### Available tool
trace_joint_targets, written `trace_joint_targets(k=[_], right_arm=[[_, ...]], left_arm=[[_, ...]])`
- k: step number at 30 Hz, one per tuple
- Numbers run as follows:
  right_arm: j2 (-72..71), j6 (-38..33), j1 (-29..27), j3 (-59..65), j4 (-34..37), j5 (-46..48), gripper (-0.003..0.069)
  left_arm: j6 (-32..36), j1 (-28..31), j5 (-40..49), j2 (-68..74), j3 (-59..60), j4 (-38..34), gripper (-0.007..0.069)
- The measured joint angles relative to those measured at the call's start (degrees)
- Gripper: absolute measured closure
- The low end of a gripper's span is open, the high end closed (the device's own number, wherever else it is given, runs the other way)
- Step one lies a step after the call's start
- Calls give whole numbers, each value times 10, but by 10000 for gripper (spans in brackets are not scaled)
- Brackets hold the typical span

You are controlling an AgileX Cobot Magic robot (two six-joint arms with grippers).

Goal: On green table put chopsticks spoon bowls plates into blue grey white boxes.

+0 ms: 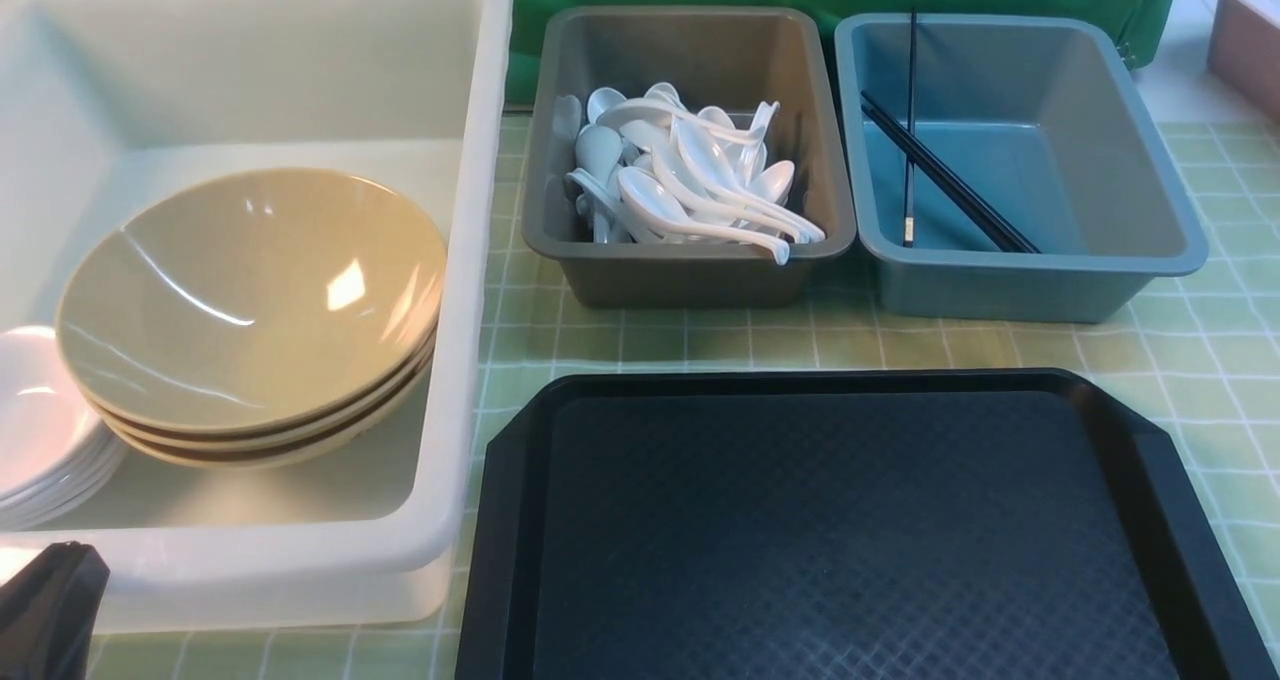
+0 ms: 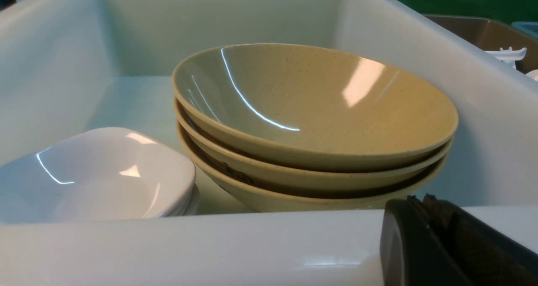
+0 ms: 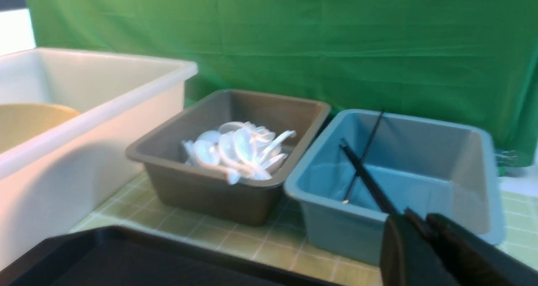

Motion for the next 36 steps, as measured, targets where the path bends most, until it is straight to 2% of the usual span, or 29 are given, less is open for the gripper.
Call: trace_joint_targets(k=[9, 13, 18, 21, 25, 32, 36], right_arm=[[-3, -9, -102, 0, 0, 0, 589], [-14, -20, -130, 1, 0, 0, 587], [-43, -131, -169, 7, 0, 16, 584], [-56, -166, -180, 19, -1, 76, 580], [-67, -143, -181, 49, -1, 136, 580], [-109, -11, -181, 136, -20, 170, 570], [-117, -11, -181, 136, -22, 169, 570]], left_arm=[[0, 0, 0, 0, 0, 0, 626], [0, 0, 0, 0, 0, 0, 626], [0, 0, 0, 0, 0, 0, 626], [0, 0, -1, 0, 0, 0, 626], [0, 0, -1, 0, 0, 0, 626], [0, 0, -1, 0, 0, 0, 626], [0, 0, 0, 0, 0, 0, 626]])
